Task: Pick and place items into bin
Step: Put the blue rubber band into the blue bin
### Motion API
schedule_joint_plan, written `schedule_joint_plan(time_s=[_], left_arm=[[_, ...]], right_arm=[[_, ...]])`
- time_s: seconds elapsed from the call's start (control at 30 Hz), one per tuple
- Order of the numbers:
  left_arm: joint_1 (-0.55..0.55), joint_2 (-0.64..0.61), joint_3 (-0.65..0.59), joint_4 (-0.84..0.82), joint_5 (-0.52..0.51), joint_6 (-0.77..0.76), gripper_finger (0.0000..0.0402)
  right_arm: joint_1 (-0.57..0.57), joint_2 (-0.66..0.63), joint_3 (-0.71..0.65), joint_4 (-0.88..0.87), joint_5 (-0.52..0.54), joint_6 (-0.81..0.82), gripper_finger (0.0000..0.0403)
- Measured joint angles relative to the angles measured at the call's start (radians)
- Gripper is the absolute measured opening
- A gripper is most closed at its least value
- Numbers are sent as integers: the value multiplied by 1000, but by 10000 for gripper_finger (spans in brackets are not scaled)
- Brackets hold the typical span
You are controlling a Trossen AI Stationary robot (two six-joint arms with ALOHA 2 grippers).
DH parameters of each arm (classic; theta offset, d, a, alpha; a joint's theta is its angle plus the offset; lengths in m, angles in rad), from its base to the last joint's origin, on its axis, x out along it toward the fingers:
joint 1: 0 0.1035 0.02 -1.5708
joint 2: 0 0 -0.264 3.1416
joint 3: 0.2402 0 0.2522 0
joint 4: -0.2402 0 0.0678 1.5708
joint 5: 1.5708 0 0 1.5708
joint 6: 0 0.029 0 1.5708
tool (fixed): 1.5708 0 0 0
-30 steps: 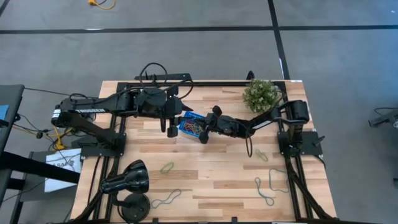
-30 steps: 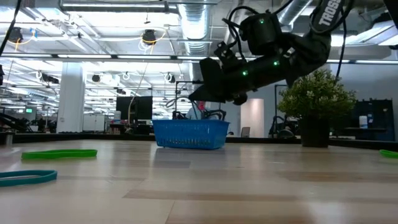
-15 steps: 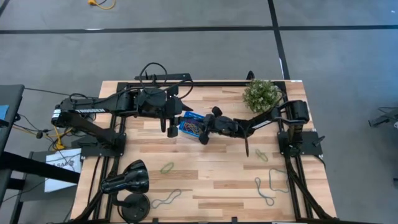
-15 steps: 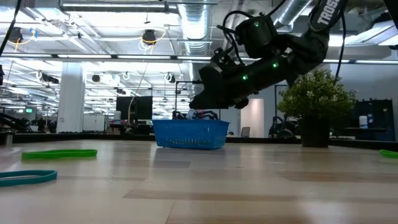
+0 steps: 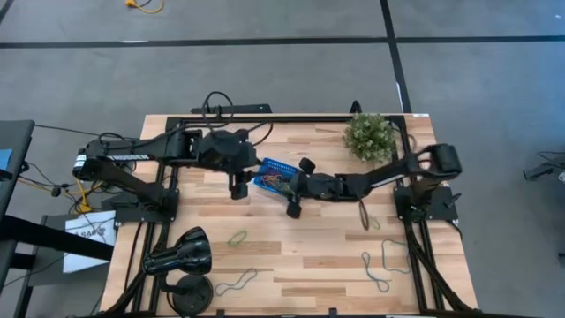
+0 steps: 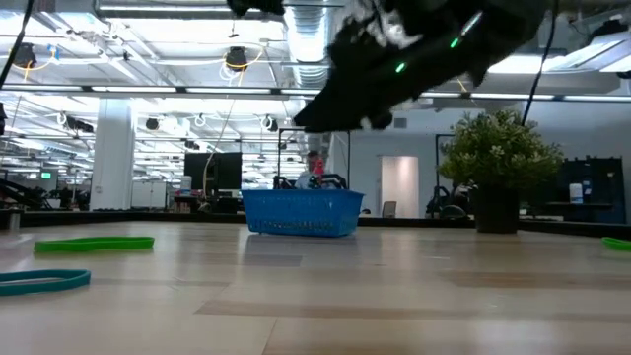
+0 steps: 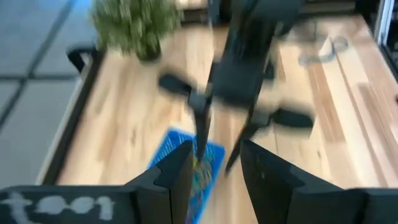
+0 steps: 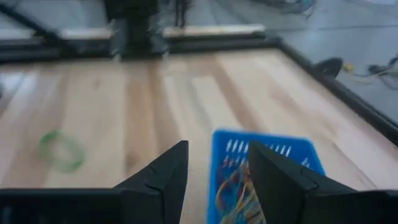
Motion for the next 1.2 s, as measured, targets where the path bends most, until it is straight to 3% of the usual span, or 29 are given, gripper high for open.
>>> schedule_joint_plan(time_s=[0.23, 0.47, 0.6, 0.77, 0.9, 1.1, 1.2], left_arm=[[-74, 0, -57, -32, -20, -41, 125], [-181, 0, -104, 8, -100, -129, 125], [-279, 0, -138, 24, -81, -181, 125], [-414, 0, -220, 54, -82, -283, 125], [-502, 0, -333, 160, -84, -410, 125], [-545, 0, -466, 280, -80, -472, 126], [-523, 0, -465, 273, -117, -402, 126]], right_arm=[[129, -252, 0, -408, 7, 96, 140], [244, -496, -1, -678, 230, 196, 122], [313, -587, -1, -824, 264, 330, 121], [422, -597, -1, -957, 267, 511, 124], [513, -546, -1, -963, 306, 623, 124], [623, -491, -2, -984, 486, 734, 124], [651, -493, -2, -985, 582, 737, 124]])
